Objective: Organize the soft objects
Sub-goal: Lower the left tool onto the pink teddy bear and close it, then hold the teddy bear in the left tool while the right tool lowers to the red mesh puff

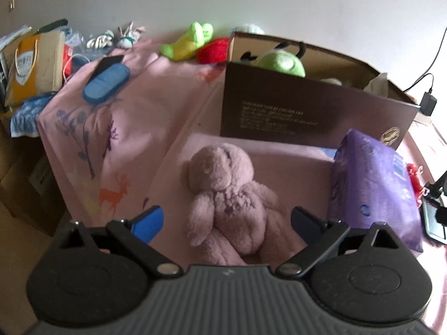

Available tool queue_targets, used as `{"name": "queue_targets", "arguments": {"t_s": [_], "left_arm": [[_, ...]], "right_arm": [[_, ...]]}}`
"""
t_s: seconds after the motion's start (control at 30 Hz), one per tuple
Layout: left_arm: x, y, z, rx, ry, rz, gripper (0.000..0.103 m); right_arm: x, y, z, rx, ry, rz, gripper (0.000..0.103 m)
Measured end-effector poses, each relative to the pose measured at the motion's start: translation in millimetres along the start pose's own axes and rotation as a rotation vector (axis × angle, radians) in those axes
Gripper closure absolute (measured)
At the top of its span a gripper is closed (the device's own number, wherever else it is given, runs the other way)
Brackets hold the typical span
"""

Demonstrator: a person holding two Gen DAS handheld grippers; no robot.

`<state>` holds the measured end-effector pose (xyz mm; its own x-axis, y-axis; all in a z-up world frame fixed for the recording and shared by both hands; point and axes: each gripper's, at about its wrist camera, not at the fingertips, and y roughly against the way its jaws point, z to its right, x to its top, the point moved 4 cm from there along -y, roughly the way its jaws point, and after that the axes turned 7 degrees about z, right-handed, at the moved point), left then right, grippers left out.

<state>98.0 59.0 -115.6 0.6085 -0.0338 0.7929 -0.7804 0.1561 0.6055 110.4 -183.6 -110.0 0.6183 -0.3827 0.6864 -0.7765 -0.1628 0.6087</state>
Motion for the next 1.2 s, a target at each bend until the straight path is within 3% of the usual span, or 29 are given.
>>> {"name": "queue_targets", "arguments": {"t_s": [0.27, 0.5, 0.6, 1.03, 1.2], "left_arm": [[-3.4, -16.3, 5.1, -0.005, -0.017, -0.024, 0.006], [-1.3, -23.0, 9.7, 0.026, -0.050, 0.008, 0.008], [-2.0, -26.3, 10.7, 0.010, -0.050, 0.003, 0.017], [-1.4, -29.6, 16.9, -0.019, -0.101, 0.054, 0.031], [3.8, -27.9, 13.2, -0.028, -0.097, 0.085, 0.046]], "right_arm": [[-0.4, -4.1, 2.2, -0.009, 0.000, -0.002, 0.087], [-0.2, -6.3, 5.0, -0.022, 0.012, 0.018, 0.087], [1.0, -9.2, 7.7, -0.044, 0.015, 0.034, 0.087], [5.4, -35.5, 16.5, -0.181, -0.010, 0.083, 0.087], [5.6, -46.9, 20.1, -0.227, -0.028, 0.095, 0.087]]}}
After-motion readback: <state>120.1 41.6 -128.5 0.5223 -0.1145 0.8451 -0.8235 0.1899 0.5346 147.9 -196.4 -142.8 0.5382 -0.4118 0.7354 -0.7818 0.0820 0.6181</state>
